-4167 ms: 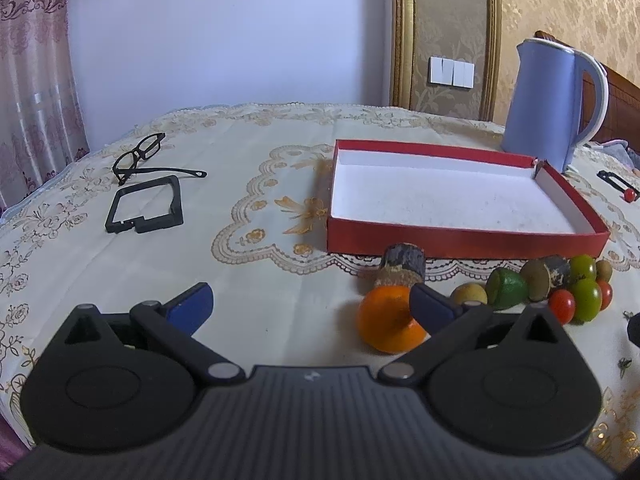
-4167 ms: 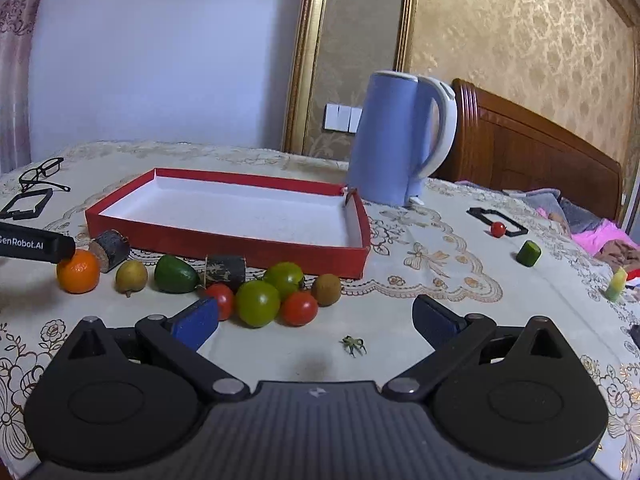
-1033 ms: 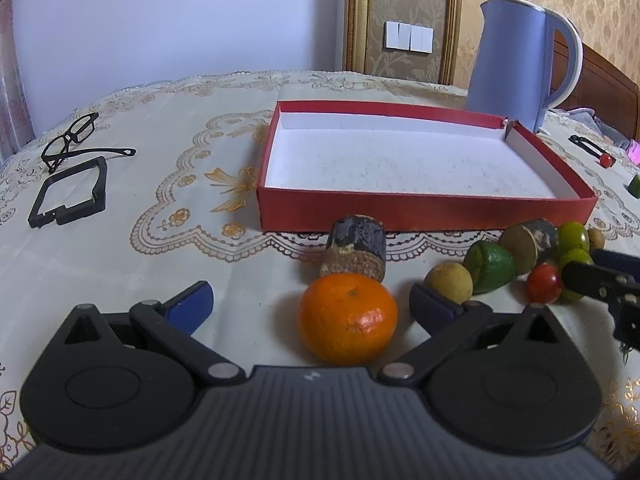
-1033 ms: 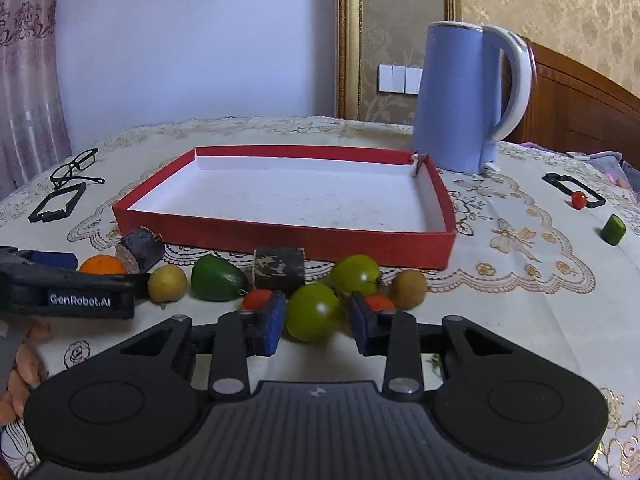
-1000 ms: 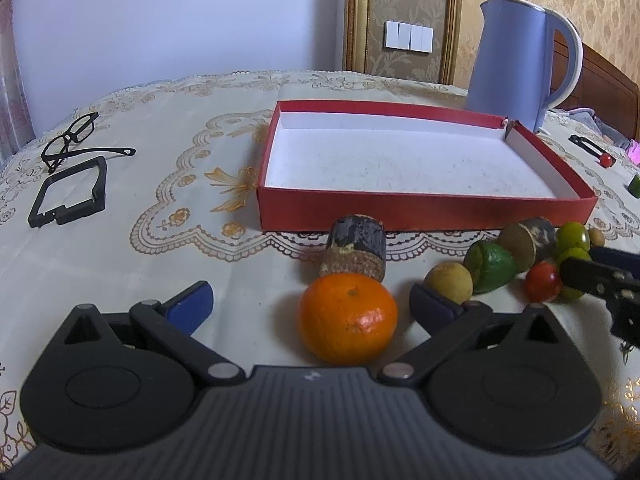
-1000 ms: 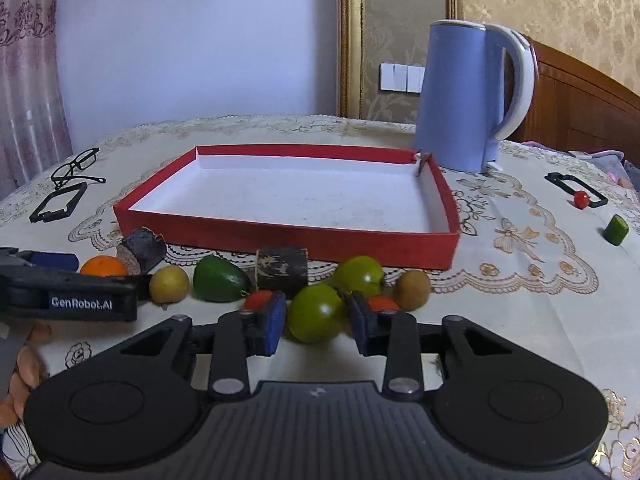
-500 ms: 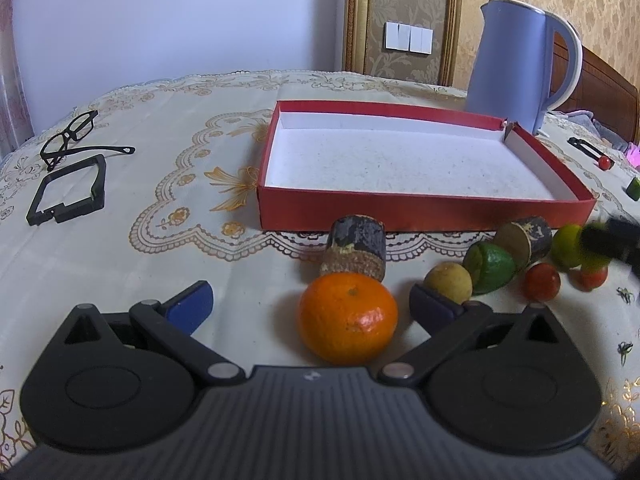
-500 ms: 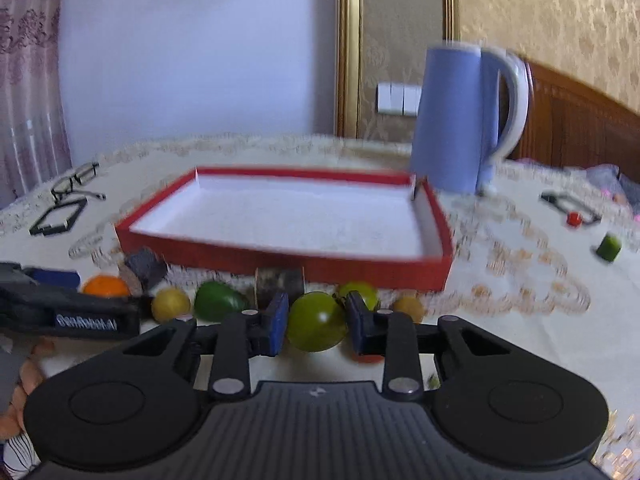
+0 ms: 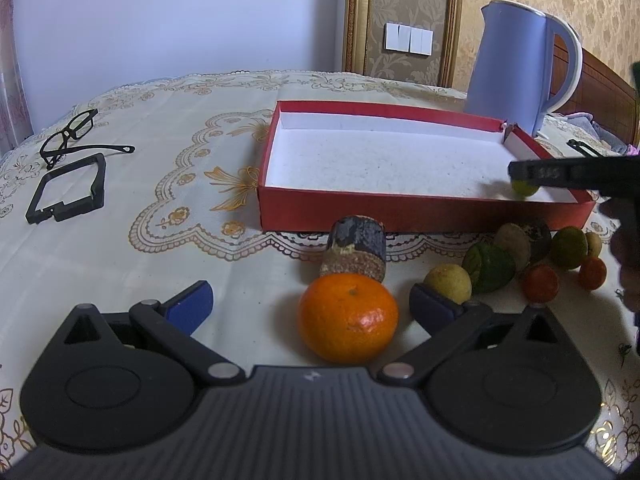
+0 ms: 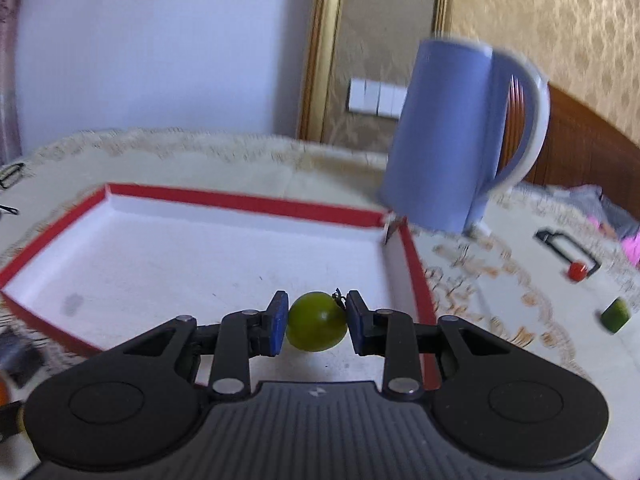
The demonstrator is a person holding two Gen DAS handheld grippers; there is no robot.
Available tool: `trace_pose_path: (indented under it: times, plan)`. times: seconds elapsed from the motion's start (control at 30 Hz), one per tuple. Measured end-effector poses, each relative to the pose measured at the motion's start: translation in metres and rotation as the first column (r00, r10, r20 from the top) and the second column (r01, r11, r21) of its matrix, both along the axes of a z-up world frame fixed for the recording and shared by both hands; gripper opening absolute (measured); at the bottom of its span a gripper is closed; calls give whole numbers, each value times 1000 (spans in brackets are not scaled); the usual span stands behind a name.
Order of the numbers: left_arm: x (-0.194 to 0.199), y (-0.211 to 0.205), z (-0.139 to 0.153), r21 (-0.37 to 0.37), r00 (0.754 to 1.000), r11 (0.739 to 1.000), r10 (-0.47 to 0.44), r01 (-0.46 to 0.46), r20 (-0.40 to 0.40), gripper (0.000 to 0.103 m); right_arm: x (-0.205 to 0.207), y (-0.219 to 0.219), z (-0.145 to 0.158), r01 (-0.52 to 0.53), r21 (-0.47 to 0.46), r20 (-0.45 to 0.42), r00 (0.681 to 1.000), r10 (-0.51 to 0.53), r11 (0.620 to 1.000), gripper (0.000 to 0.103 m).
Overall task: Organize fruits
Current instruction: 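Lower the green tomato into the red box and open the right gripper, then grasp the orange with the left gripper while the right gripper withdraws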
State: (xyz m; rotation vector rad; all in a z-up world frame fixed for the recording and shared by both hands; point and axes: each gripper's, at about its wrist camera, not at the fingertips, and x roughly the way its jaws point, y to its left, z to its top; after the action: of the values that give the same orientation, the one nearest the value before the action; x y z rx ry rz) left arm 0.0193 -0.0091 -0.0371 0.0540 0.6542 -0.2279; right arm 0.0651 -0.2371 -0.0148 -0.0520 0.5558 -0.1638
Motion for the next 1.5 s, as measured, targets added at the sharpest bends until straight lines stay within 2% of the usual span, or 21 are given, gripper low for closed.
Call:
trace_pose_path:
  times: [0.17,0.27,0.33,0.37,0.4,0.43,0.5,0.57,0.63,0.73,0.83,0.87,0.93,1.03,1.07,1.27,1.37,1.43,1.5]
  plan:
    - [0,-2,0,15,1000,1000,0,0,-2,103,2,3,-5,-5,-22,-10,1000,5,1000,31]
    - [0,0,0,8,1000,1000,-1,1,-1,103,-7,-1,-1,-11,14,4,1000,11,1000,33]
    - [0,0,0,7,1000,1000,-2,2,0,103,-25,-8,5,1,33,50,999,-3,999,49]
    - [0,0,0,8,1000,1000,-2,2,0,103,-39,-12,8,22,30,93,995,-25,999,66]
    - [0,0,0,8,1000,1000,-3,3,1,103,-53,-16,10,54,15,136,989,-55,998,79]
    - [0,0,0,5,1000,1000,-4,4,3,103,-67,-18,11,90,-7,177,980,-88,996,82]
    - [-2,3,1,-5,1000,1000,-10,10,10,103,-90,-21,11,159,-73,232,963,-138,985,82]
    - [-8,8,2,-23,1000,1000,-4,5,21,103,-105,-29,9,237,-108,236,950,-207,966,82]
    - [-17,13,4,-38,999,999,-9,10,45,103,-112,-43,4,279,-91,184,948,-259,956,82]
    - [-26,11,6,6,995,1000,-3,2,98,103,-118,-61,-6,312,-47,158,940,-301,949,82]
    - [-25,7,5,29,996,1000,-13,11,94,95,-116,-76,-10,330,18,120,936,-330,944,83]
    - [-23,6,4,29,997,999,-24,21,79,87,-114,-79,-11,334,29,114,935,-335,942,83]
    - [-20,2,2,42,998,999,-32,30,57,82,-110,-77,-11,352,7,86,932,-351,936,83]
    - [-23,2,2,37,997,999,-40,37,69,76,-106,-73,-16,341,-16,37,940,-340,940,83]
    - [-24,1,2,37,996,998,-49,47,74,71,-104,-74,-17,345,-19,26,938,-345,938,83]
    - [-25,-2,1,34,994,997,-75,73,76,59,-94,-82,-24,365,-17,-52,929,-366,931,83]
    - [-27,-3,1,34,992,995,-94,91,83,50,-93,-84,-26,379,-13,-67,923,-379,925,93]
    - [-28,-4,1,25,991,995,-102,101,84,43,-93,-85,-26,382,-3,-70,922,-381,924,93]
    - [-30,-6,2,34,990,994,-107,104,88,42,-94,-87,-27,382,13,-73,922,-380,924,93]
